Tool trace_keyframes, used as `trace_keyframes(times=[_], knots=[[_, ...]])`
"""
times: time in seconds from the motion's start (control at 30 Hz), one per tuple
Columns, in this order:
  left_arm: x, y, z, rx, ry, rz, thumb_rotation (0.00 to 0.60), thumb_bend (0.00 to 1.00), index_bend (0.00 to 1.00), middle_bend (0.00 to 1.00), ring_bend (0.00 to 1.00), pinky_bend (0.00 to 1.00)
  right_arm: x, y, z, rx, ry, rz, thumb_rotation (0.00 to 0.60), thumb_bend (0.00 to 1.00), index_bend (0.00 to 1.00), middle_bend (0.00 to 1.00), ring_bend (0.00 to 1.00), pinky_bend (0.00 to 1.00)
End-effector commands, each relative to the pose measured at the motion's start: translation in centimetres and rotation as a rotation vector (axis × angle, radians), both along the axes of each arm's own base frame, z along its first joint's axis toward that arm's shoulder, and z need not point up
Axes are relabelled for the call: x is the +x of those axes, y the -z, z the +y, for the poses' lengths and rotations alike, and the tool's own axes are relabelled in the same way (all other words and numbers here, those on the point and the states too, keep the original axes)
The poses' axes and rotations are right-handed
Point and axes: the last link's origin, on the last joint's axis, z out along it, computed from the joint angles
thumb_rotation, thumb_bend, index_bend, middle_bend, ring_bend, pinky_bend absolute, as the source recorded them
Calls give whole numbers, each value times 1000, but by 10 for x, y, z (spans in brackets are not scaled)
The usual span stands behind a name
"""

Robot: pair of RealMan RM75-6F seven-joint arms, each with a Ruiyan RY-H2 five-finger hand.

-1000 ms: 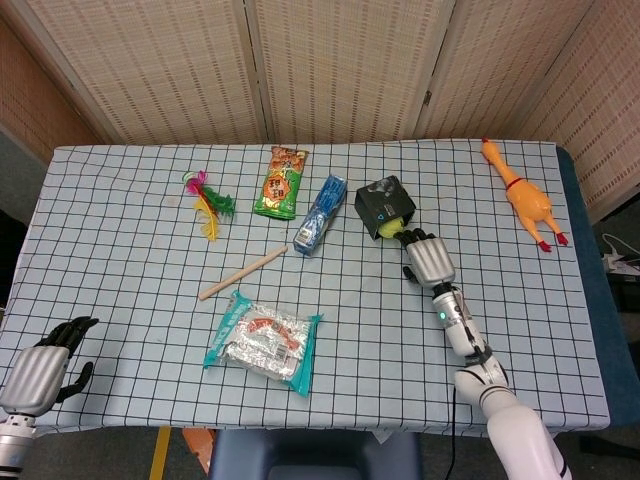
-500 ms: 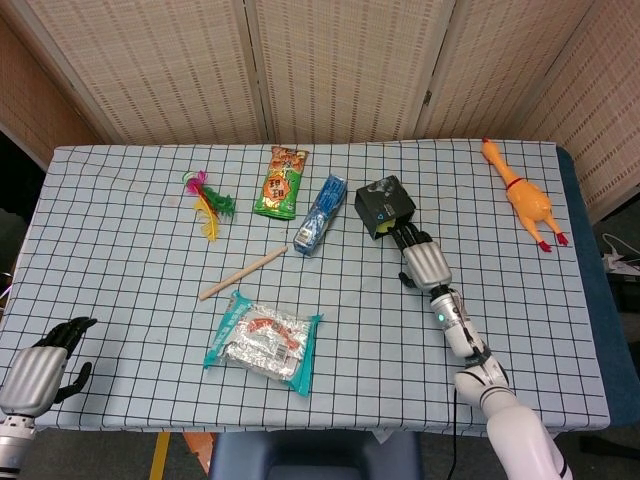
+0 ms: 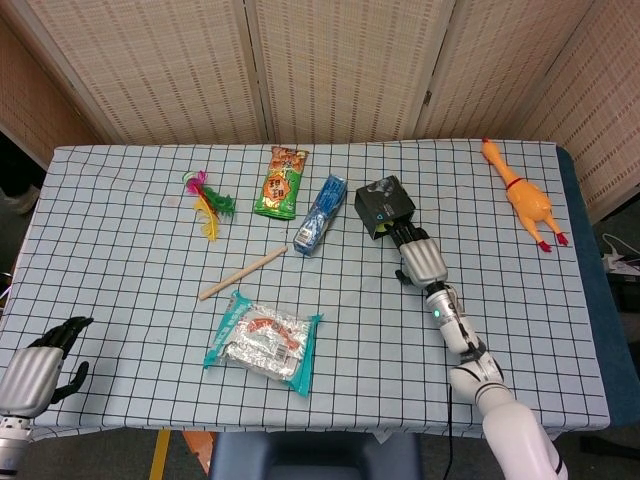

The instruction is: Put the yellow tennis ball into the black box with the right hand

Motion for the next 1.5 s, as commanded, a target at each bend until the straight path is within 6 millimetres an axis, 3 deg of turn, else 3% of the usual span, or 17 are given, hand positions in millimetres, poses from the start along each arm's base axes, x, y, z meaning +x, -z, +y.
trace_keyframes(times=[0.03, 0.4, 0.7, 0.9, 1.07, 1.23, 1.5], knots=[[0, 0, 0, 3, 1, -1, 600, 458, 165, 147, 214, 427, 3, 1, -2, 1, 2, 1, 600, 94, 0, 0, 0, 160], [-2, -3, -1, 10, -8, -9, 600, 458, 167, 147, 214, 426, -1, 1, 2, 0, 4, -6, 600, 95, 0, 0, 0, 159], [2, -6, -6, 16, 15, -20, 600, 458, 166, 149, 214, 426, -12, -14, 31, -40, -91, -27, 600, 98, 0, 0, 0, 160], [3, -9, -9, 25, 32, -26, 600, 458, 168, 162, 214, 426, -24, -41, 68, -71, -157, -34, 600, 122, 36, 29, 0, 160], [3, -10, -12, 29, 36, -29, 600, 459, 169, 174, 213, 426, -34, -85, 120, -154, -181, -12, 600, 122, 118, 38, 0, 160], [3, -10, -12, 30, 29, -24, 600, 459, 169, 177, 214, 427, -41, -128, 168, -230, -125, 92, 600, 122, 91, 36, 0, 148], [6, -6, -12, 19, 38, -11, 600, 458, 169, 176, 214, 426, -53, -151, 199, -255, -27, 143, 600, 122, 0, 1, 0, 90]])
